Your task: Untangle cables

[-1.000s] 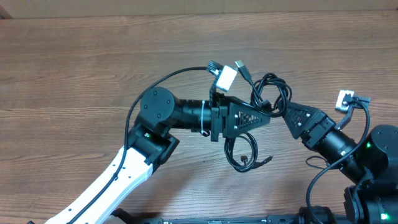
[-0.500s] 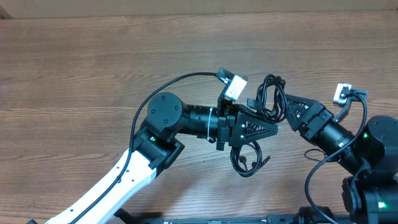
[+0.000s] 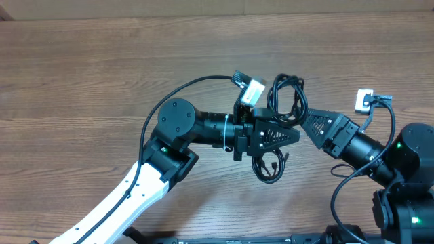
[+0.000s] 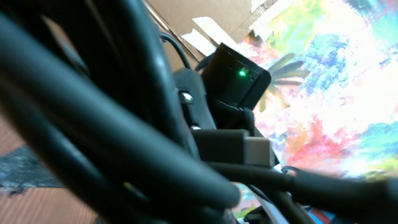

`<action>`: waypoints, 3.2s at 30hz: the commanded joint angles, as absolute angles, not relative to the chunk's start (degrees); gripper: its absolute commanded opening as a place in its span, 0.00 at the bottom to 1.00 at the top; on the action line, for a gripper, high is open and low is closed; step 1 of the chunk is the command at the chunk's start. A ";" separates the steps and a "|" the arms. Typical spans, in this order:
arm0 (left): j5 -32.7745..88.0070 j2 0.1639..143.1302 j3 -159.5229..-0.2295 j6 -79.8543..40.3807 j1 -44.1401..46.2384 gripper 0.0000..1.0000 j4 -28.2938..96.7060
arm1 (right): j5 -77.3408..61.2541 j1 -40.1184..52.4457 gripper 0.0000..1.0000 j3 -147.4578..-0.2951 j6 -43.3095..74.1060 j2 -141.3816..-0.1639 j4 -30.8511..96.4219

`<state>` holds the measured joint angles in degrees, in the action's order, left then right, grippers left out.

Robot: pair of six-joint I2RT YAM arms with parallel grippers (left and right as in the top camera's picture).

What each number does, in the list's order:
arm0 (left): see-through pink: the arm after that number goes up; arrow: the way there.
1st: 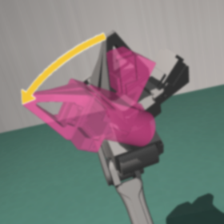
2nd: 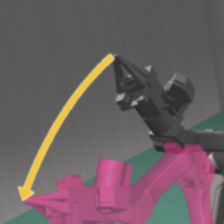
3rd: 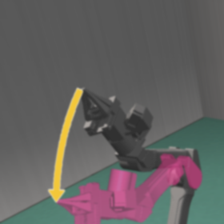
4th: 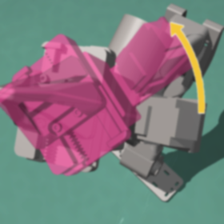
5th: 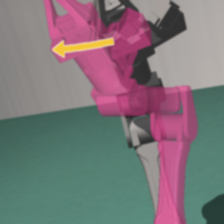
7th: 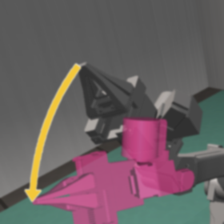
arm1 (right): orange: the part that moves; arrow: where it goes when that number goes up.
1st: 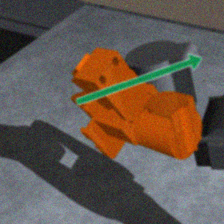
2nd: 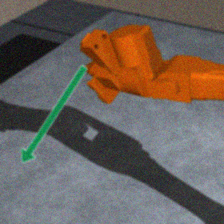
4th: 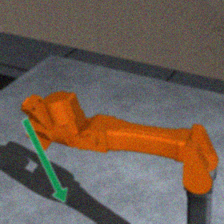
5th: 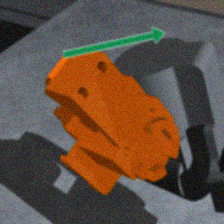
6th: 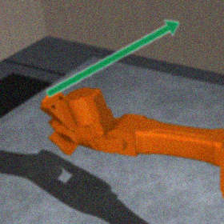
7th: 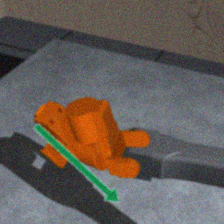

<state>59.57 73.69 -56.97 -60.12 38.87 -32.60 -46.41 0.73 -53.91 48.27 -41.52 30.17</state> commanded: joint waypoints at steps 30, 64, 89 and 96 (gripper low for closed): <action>65.56 73.52 -57.95 -58.35 42.39 0.04 -33.08 | -46.76 0.69 0.79 -54.72 47.79 -49.60 21.26; 80.23 73.49 -57.95 -46.33 33.61 0.04 -33.26 | -21.74 0.67 0.71 -55.42 35.42 -47.16 49.63; 85.80 73.52 -57.76 -16.47 33.30 0.04 -32.80 | -50.70 0.67 0.72 -58.96 26.48 -35.57 37.32; 87.02 73.56 -57.67 -16.47 33.43 0.04 -31.27 | -53.34 0.67 0.72 -58.96 25.12 -35.55 36.58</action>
